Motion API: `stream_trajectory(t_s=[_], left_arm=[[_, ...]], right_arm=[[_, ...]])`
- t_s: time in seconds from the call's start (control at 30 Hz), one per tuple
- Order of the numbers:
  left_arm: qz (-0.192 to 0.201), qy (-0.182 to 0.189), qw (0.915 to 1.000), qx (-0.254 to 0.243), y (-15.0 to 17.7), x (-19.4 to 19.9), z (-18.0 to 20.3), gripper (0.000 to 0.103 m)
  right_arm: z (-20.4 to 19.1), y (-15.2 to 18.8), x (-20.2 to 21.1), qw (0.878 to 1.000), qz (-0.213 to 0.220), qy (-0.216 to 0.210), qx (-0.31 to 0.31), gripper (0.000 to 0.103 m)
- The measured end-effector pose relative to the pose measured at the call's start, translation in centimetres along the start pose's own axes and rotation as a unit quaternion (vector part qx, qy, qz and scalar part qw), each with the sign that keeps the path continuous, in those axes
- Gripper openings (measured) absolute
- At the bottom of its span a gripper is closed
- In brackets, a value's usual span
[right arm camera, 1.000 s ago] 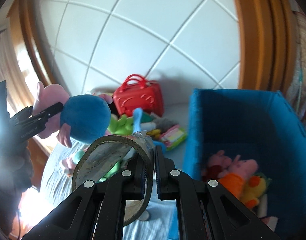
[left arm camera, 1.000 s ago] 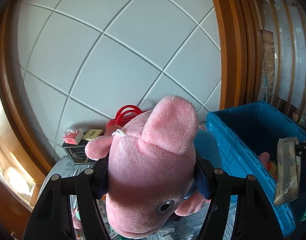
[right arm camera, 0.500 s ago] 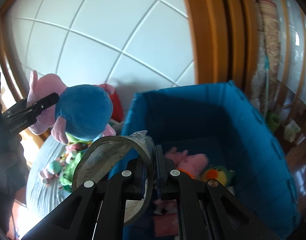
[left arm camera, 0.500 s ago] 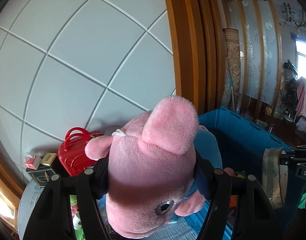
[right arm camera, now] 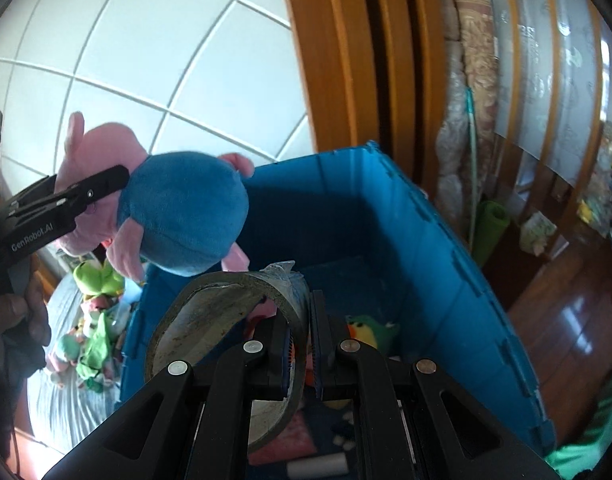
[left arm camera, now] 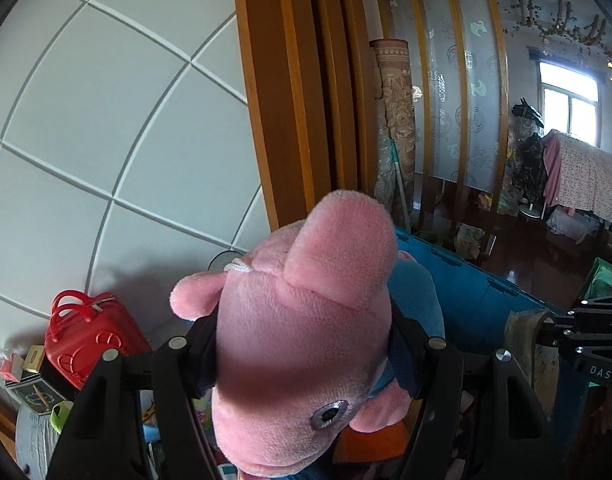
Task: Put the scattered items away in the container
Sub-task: 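Lift the pig plush and tape roll and carry both over the crate, then open both grippers to drop the pig plush and tape roll into the crate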
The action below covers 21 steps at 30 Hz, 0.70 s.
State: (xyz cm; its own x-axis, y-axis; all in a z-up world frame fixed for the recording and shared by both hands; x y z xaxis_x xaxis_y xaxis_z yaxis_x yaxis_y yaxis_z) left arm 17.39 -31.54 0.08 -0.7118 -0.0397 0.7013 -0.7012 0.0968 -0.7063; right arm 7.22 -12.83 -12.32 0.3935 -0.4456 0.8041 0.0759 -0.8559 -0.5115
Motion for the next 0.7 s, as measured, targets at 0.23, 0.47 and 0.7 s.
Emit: stream_trajectory(t_s=[0.23,0.47,0.7], left_arm=[[0.005,0.008,0.9999,-0.005,-1.7,-0.6,-0.2,0.067],[-0.076,0.016,0.9964,-0.033,-2.7,-3.9,-0.6,0.103],[-0.095,0.008,0.9951,-0.024,-1.2,-4.8,-2.0,0.103]], right_arm=[[1.1,-0.4,-0.3,1.000,-0.003,0.008,-0.010,0.008],[1.7,-1.8,-2.6,0.996,-0.040,0.068,-0.044,0.098],[1.2,-1.9,-3.3,0.998,-0.036,0.037,-0.043,0.100]])
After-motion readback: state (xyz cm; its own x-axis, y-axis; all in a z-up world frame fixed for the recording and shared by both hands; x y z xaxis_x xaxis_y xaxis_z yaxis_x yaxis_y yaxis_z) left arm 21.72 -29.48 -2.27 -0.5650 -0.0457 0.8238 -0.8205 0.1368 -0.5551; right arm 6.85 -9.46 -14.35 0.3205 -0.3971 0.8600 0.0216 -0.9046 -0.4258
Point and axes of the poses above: each gripper's, at about its wrist camera, not at the fingertips, and x roughly against the way its jaws point, z to its right, y to its underside, the point moved 2 cm from there along -x, roughly the way its jaws point, and after that the axes turned 15 degrees about -z, right-handed, at the moved point
